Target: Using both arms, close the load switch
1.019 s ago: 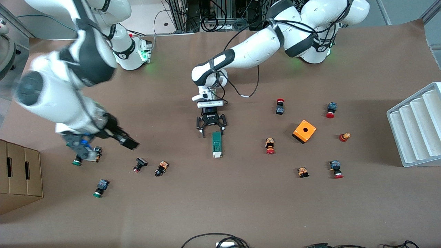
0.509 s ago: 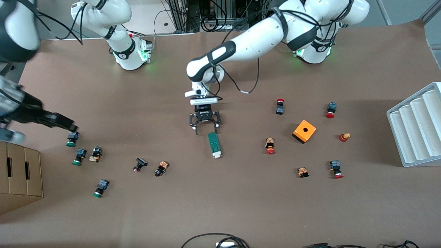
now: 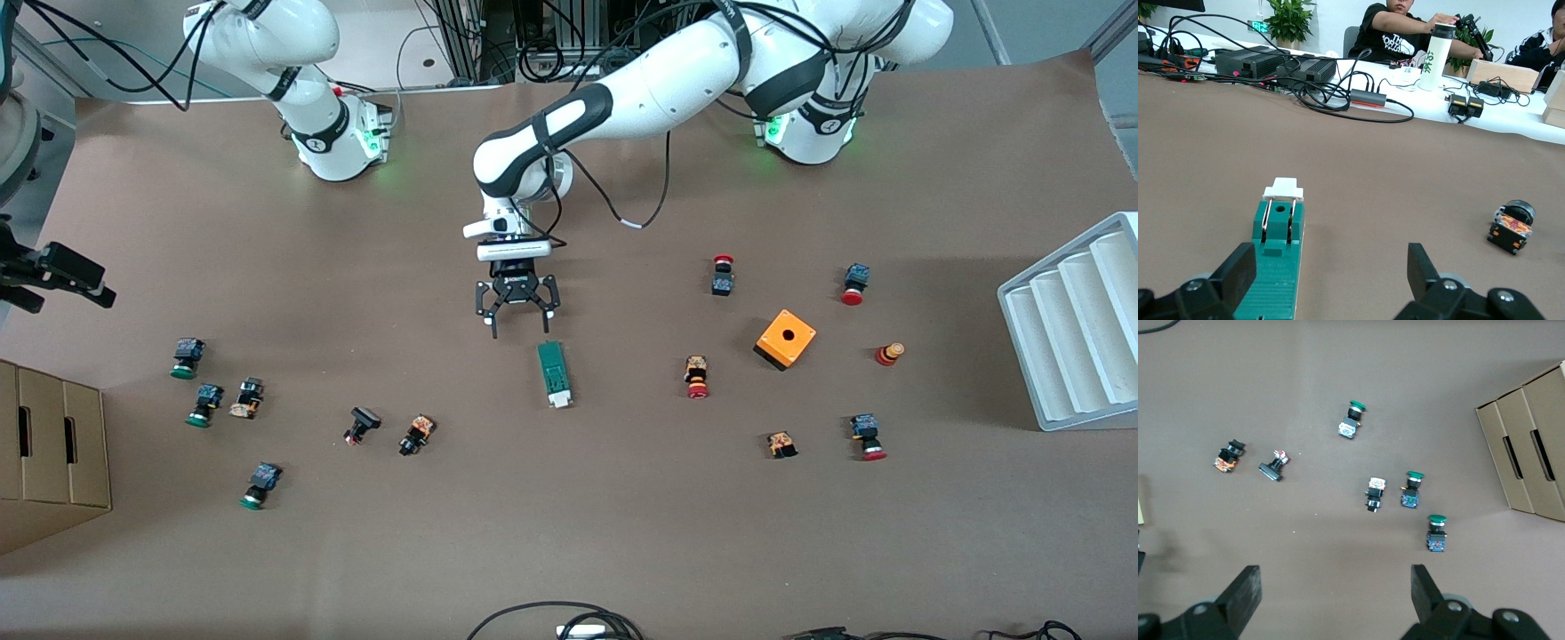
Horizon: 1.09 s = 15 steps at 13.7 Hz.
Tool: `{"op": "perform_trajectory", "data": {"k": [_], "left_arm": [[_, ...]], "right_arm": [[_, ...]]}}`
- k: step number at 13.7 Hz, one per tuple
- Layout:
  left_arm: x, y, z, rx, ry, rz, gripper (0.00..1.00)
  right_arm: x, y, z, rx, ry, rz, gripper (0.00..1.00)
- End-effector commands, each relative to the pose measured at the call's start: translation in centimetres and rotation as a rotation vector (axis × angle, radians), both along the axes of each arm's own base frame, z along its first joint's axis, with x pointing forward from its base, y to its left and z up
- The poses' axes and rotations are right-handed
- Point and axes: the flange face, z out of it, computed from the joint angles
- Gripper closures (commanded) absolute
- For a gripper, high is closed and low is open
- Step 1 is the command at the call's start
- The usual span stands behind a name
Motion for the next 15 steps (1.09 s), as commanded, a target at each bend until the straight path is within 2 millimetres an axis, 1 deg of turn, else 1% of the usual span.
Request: {"op": "perform_trajectory", "data": {"k": [1,3,5,6,7,9,14,15], "left_arm": [[-0.2,0.0,-0.1,0.004,0.009,0.001,0.0],[-0.2,0.0,-0.2,0.004,0.009,0.001,0.0],[-0.2,0.0,-0.2,0.005,0.01,0.001,0.0],[-0.2,0.0,-0.2,0.005,0.01,0.001,0.0],[-0.2,0.0,-0.2,0.003,0.011,0.002,0.0],[-0.3,0.0,-0.2,0.003,0.012,0.003,0.0],[-0.3,-0.1,0.6,0.001,0.035,0.023,0.0],[-0.2,-0.2,1.0,-0.004,0.033,0.023,0.0]], "right_arm": [[-1.6,0.4,-0.2,-0.021,-0.015,0.03,0.0],[-1.9,0.3,-0.5,-0.018,-0.006,0.026,0.0],[-2.3,-0.8,-1.1,-0.01,0.003,0.007,0.0],[-2.4,-0.7,-1.9,-0.007,0.019,0.013,0.0],[-2.4,-0.3,-2.1,-0.008,0.026,0.021,0.0],[-2.3,0.0,-1.9,-0.011,0.017,0.052,0.0],[-2.1,0.6,-1.6,-0.014,0.005,0.068,0.0],[-2.0,0.5,-1.5,-0.015,0.0,0.068,0.0]]}}
